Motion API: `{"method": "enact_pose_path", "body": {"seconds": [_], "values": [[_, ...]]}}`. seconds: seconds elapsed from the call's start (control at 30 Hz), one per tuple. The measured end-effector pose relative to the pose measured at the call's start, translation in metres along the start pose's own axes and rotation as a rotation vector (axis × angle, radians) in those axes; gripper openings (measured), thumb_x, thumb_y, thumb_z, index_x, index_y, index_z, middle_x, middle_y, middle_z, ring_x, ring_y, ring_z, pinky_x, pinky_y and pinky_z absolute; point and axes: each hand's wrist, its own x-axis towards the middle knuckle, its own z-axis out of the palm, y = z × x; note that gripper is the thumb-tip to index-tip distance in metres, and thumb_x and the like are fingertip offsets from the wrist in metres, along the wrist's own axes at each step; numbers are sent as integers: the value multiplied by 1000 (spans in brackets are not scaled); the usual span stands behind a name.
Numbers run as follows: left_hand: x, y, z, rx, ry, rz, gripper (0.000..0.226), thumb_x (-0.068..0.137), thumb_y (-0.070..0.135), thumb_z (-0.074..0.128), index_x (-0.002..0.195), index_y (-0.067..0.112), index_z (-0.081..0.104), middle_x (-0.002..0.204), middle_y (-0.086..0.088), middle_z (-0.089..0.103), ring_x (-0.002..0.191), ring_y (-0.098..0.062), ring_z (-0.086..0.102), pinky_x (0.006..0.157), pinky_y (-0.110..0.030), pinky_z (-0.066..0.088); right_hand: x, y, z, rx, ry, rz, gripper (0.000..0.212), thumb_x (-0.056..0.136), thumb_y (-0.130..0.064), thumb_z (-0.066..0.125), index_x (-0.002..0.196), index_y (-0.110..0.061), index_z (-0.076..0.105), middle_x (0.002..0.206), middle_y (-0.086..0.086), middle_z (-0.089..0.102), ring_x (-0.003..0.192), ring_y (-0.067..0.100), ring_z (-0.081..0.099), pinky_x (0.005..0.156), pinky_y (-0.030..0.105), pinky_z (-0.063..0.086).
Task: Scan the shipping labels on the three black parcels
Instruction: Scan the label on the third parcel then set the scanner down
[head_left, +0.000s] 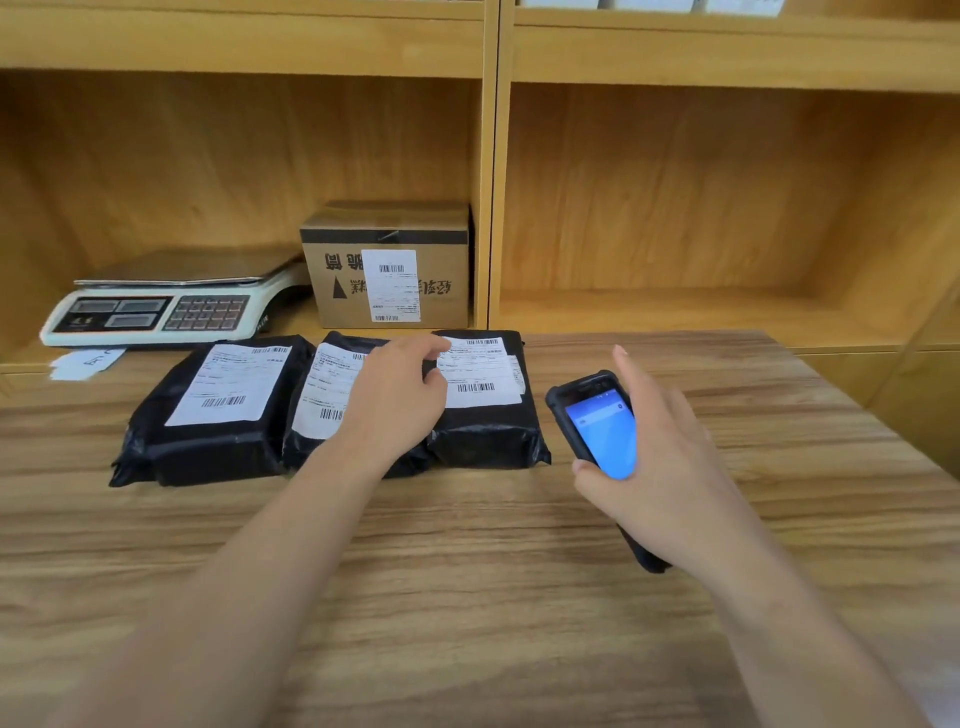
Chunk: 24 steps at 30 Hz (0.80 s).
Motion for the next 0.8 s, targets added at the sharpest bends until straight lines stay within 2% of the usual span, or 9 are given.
{"method": "enact_pose_path", "body": {"seconds": [0.17, 0.3, 0.4, 0.47, 0.57, 0.7, 0.8], "values": [[-24, 0, 5, -79, 0, 75, 41, 94, 9, 54, 131, 25, 64, 117, 7, 70, 107, -12, 61, 99, -36, 52, -1, 6, 8, -53, 22, 54, 104, 73, -45, 67, 155, -49, 3, 137, -7, 39, 124, 19, 40, 86, 37, 39], [-40, -3, 10, -75, -32, 152, 40, 95, 9, 55, 129, 26, 66, 117, 9, 70, 108, -13, 58, 96, -32, 50, -6, 9, 15, -145, 9, 86, 104, 72, -51, 64, 156, -46, 3, 133, -3, 43, 120, 21, 45, 80, 38, 41], [-49, -5, 8, -67, -50, 288, 36, 94, 4, 56, 119, 25, 72, 115, 9, 70, 98, -11, 53, 86, -25, 43, -9, 13, 21, -209, 9, 124, 105, 72, -54, 63, 157, -44, 3, 132, -1, 45, 116, 22, 49, 75, 37, 40], [-53, -5, 6, -79, -57, 329, 34, 93, 2, 58, 113, 24, 75, 113, 7, 71, 98, -12, 53, 85, -25, 42, -9, 18, 25, -274, 16, 151, 105, 73, -58, 63, 158, -41, 4, 134, 2, 46, 117, 24, 50, 73, 37, 41], [-59, -3, 5, -106, -69, 354, 34, 92, 0, 59, 110, 22, 77, 112, 7, 72, 99, -11, 55, 86, -24, 42, -11, 25, 31, -346, 11, 196, 107, 72, -61, 63, 159, -35, 5, 140, 5, 46, 123, 26, 50, 76, 38, 44], [-65, -9, 3, -175, -97, 305, 36, 94, -2, 57, 110, 23, 77, 105, 14, 70, 91, -6, 60, 78, -13, 46, -14, 35, 35, -415, -5, 231, 108, 73, -61, 63, 160, -30, 6, 140, 6, 48, 123, 28, 48, 75, 38, 42], [-70, -19, 4, -186, -113, 270, 38, 93, -3, 57, 109, 24, 77, 102, 10, 71, 83, -8, 61, 75, -20, 49, -18, 40, 37, -454, -32, 251, 109, 72, -63, 62, 160, -27, 8, 138, 7, 51, 120, 29, 50, 73, 38, 42]]}}
